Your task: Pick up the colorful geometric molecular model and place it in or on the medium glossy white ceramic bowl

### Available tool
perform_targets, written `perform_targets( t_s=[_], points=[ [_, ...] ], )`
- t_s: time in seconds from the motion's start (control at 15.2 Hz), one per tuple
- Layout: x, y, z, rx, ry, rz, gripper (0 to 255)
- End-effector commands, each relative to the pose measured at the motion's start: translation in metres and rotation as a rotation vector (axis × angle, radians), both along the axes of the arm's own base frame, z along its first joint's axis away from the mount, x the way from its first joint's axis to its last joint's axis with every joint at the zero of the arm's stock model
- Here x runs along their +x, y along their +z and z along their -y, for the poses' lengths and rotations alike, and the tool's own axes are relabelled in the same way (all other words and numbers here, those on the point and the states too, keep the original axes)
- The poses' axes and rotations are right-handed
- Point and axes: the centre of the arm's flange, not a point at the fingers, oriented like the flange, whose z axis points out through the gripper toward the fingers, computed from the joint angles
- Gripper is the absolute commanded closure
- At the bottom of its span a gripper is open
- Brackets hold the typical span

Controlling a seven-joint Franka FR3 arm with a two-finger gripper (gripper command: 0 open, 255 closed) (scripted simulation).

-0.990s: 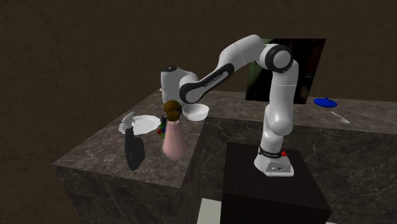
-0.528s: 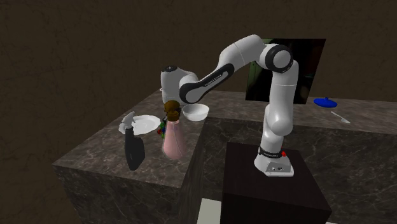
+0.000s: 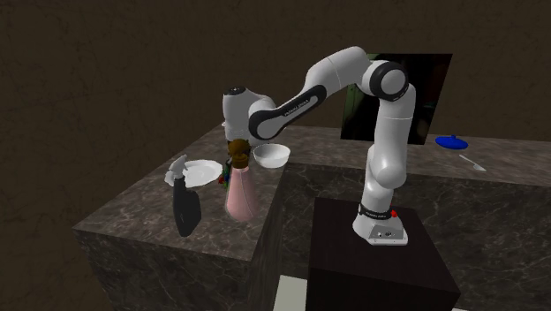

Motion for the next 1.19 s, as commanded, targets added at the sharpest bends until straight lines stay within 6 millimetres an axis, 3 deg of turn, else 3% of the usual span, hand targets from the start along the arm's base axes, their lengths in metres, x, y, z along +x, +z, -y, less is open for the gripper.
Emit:
perform_targets(
  t_s=[0.0, 1.12],
  points=[
    [0.001, 0.011, 0.001, 0.000, 0.000, 0.000, 255],
    [0.001, 0.101, 0.001, 0.000, 0.000, 0.000, 255]
  ],
)
